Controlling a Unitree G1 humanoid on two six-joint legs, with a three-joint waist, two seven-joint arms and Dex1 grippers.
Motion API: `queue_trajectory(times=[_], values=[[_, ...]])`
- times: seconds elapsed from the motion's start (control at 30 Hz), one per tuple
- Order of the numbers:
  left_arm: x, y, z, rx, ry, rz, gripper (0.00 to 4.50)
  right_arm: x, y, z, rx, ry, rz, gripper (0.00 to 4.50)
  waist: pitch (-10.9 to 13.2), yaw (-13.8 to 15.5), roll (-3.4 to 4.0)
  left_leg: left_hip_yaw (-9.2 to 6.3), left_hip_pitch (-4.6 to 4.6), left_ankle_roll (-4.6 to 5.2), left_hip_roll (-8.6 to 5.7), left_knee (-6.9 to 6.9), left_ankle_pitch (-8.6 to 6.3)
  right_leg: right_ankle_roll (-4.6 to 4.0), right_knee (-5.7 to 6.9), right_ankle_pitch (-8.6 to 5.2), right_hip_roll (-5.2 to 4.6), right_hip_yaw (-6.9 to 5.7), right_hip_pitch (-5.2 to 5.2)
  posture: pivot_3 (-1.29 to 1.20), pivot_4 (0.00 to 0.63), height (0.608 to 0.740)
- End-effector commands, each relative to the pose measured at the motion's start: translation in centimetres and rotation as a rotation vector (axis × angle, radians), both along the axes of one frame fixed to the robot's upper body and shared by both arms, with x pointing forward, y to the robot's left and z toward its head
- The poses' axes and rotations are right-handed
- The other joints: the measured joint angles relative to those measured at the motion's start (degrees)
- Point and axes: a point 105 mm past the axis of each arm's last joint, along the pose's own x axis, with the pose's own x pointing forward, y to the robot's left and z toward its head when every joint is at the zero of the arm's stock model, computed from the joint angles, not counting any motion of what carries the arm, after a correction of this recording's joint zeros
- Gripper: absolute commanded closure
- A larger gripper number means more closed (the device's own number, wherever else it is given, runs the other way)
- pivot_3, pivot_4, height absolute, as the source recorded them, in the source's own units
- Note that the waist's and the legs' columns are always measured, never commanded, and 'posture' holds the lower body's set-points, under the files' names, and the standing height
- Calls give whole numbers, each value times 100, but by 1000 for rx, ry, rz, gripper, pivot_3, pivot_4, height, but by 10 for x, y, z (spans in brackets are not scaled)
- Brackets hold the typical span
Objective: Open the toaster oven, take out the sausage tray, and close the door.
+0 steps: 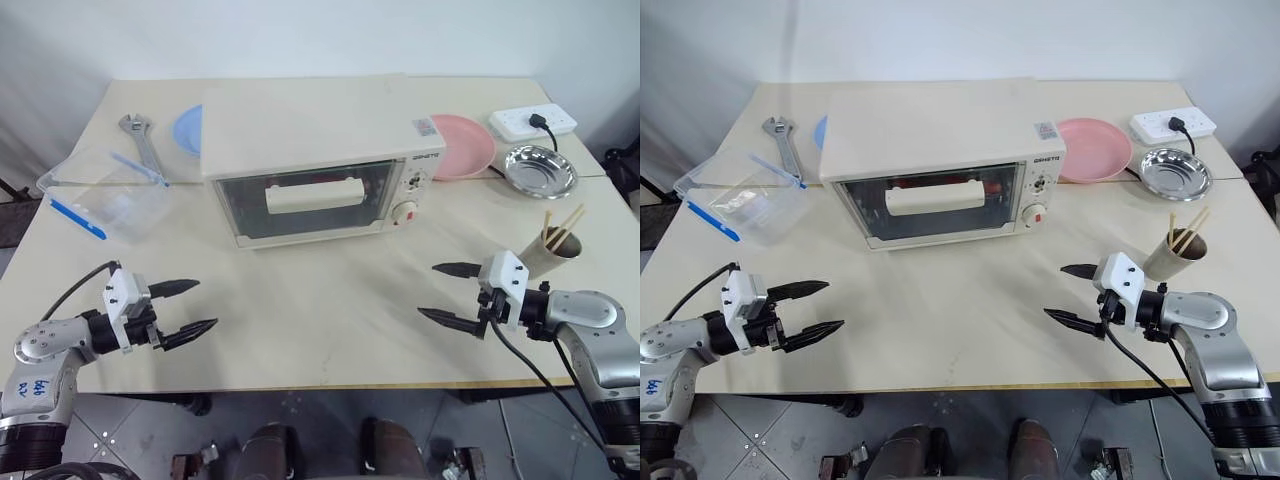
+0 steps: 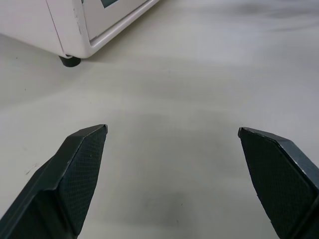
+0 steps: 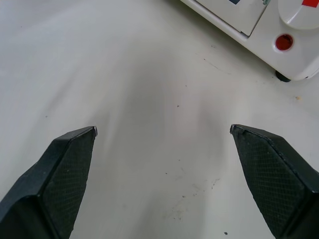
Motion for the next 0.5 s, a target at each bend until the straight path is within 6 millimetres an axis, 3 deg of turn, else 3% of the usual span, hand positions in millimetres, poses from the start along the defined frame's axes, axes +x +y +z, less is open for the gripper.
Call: queue_trajectory(times=[0.03, 0.13, 0.23, 0.5], values=[[-1, 6, 11, 30, -42, 28, 25, 0, 1, 10, -9, -33, 15, 0, 0, 0, 0, 0, 0, 0, 0, 0, 0, 0, 0, 0, 0, 0, 0, 0, 150, 740], [3, 9, 11, 24, -26, 79, 25, 2, 8, 15, 7, -26, 32, 0, 0, -5, 0, 0, 0, 0, 1, 0, 0, 0, 0, 0, 1, 1, 0, 0, 150, 740], [6, 7, 28, -53, -87, 113, 25, 7, 22, 26, 38, -5, 63, 0, 0, -21, 0, 5, 1, 0, 6, 1, -1, -2, 1, 1, 3, 6, -4, 0, 150, 740], [5, 7, 53, -162, -158, 157, 25, 32, 74, 73, 122, -60, 208, 0, 0, -46, 0, 10, 2, -9, 12, 4, -6, -6, 5, 3, 12, 13, -10, 0, 150, 740]])
